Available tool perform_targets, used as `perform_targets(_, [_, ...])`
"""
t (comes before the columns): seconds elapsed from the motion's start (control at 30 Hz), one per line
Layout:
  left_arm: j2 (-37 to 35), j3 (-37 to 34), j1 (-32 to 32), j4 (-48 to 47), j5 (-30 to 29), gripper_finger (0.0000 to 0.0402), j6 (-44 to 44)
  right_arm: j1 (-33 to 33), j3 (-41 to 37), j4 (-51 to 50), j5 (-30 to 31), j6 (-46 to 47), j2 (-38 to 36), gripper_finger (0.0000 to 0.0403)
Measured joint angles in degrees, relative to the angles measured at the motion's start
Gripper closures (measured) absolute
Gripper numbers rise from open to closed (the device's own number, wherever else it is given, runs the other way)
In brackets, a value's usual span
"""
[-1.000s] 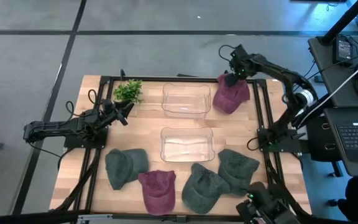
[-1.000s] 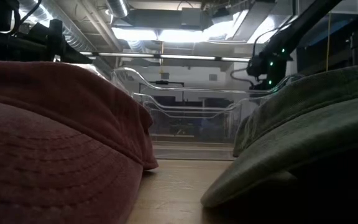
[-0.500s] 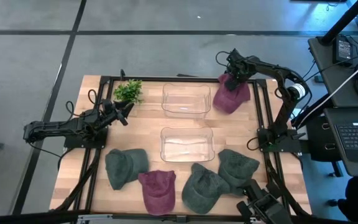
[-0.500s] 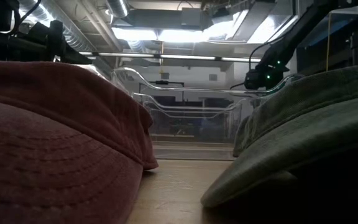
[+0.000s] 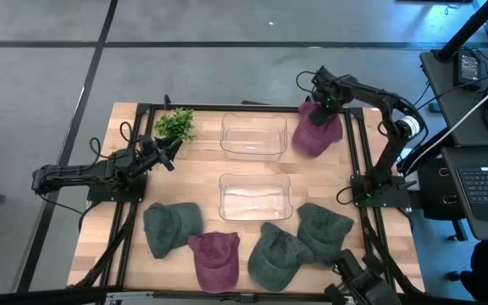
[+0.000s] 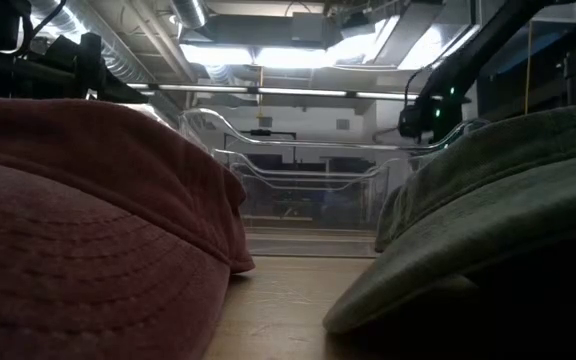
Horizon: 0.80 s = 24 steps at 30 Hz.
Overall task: Pick & Place hat
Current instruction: Put the top red cap into the top transparent bin
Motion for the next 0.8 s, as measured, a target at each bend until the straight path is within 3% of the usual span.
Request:
perform_targets(0.23, [0.0, 0.0, 0.0, 0.0, -0.1, 0.0211, 0.0, 5.2, 0.2, -5.8, -1.6, 0.4, -17.7, 0.0358])
perform_targets(0.43, [0.0, 0.0, 0.0, 0.0, -0.1, 0.021, 0.0, 11.6, 6.7, -9.7, -1.5, 0.5, -31.3, 0.0358])
perform_targets(0.6, [0.0, 0.0, 0.0, 0.0, 0.1, 0.0212, 0.0, 18.7, 16.4, -9.6, -1.4, -3.3, -33.8, 0.0358])
perform_targets(0.8, [0.0, 0.0, 0.0, 0.0, 0.1, 0.021, 0.0, 26.7, 24.9, -4.0, -1.5, -13.8, -29.6, 0.0358])
